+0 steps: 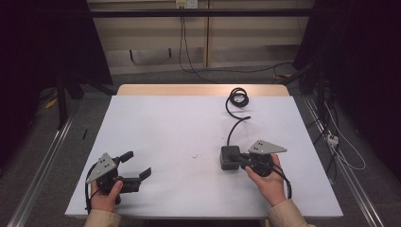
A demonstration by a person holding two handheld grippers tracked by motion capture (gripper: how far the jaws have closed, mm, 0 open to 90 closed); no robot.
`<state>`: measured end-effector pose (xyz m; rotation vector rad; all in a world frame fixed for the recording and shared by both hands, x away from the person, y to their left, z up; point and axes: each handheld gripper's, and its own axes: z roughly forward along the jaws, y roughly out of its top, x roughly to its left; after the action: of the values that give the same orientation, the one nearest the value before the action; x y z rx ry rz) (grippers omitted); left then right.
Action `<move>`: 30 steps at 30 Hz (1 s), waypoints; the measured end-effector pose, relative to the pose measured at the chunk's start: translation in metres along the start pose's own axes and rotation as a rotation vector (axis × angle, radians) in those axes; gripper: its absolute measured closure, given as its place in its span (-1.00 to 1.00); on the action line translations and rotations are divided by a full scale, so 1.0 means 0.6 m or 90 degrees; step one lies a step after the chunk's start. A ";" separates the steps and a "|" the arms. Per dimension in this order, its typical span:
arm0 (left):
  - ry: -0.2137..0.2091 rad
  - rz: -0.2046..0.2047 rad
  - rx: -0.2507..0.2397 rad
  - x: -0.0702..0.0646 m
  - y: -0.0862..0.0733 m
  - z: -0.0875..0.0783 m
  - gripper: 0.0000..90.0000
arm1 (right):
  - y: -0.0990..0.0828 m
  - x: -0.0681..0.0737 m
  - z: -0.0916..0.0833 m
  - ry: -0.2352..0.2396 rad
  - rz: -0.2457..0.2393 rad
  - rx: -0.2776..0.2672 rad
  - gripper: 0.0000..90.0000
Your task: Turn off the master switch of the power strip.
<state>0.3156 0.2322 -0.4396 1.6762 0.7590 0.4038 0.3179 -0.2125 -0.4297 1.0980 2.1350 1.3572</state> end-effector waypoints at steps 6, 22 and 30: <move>0.000 0.001 0.001 0.000 0.000 0.000 -0.89 | 0.001 0.002 -0.002 0.000 -0.003 0.006 1.00; 0.000 0.003 0.000 0.000 0.001 0.000 -0.89 | -0.002 0.004 -0.001 -0.005 -0.008 0.001 1.00; 0.002 0.003 -0.002 0.001 0.001 -0.001 -0.89 | -0.003 0.002 -0.002 -0.003 -0.003 -0.003 1.00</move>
<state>0.3157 0.2328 -0.4387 1.6743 0.7572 0.4111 0.3156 -0.2123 -0.4308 1.0934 2.1293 1.3553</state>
